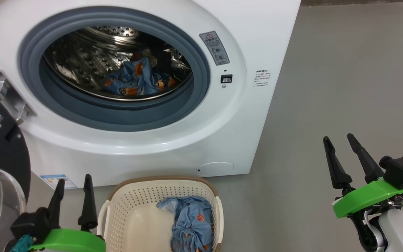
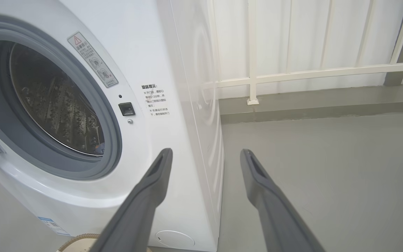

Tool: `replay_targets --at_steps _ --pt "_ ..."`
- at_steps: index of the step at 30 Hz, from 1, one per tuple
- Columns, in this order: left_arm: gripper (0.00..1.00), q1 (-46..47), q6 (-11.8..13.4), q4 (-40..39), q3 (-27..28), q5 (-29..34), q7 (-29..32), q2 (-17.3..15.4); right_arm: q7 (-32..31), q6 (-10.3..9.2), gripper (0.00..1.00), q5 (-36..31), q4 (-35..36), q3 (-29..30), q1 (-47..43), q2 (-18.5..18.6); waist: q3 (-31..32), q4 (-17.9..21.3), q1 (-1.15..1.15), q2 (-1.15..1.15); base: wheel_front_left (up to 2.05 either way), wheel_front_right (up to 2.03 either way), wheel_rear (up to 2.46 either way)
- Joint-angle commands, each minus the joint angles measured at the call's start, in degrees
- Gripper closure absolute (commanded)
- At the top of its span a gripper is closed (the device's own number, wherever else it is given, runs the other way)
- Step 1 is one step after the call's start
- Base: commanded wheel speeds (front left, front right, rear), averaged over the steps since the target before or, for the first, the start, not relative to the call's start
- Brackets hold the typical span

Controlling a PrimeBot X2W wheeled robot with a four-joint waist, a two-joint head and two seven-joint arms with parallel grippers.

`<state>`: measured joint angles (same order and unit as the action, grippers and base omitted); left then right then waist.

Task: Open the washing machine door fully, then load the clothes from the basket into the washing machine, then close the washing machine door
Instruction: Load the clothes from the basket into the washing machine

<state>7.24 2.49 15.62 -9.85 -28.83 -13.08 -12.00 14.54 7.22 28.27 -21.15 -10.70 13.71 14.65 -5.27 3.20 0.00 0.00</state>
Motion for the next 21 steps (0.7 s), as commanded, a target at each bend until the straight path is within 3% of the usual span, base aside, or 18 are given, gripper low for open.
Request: replay_targets --at_steps 1,21 --pt "0.00 2.7 -0.2 -0.4 1.5 -0.2 0.2 -1.2 0.5 0.26 0.00 0.4 1.3 -0.7 1.1 0.7 -0.6 0.3 0.00 0.00 0.00 0.00 0.00" --pt "0.00 14.4 -6.4 11.8 -5.0 0.5 4.4 -1.2 0.5 0.26 0.00 -1.2 3.7 0.1 6.1 -1.7 -15.5 3.6 0.00 0.00 0.00 0.00 0.00"
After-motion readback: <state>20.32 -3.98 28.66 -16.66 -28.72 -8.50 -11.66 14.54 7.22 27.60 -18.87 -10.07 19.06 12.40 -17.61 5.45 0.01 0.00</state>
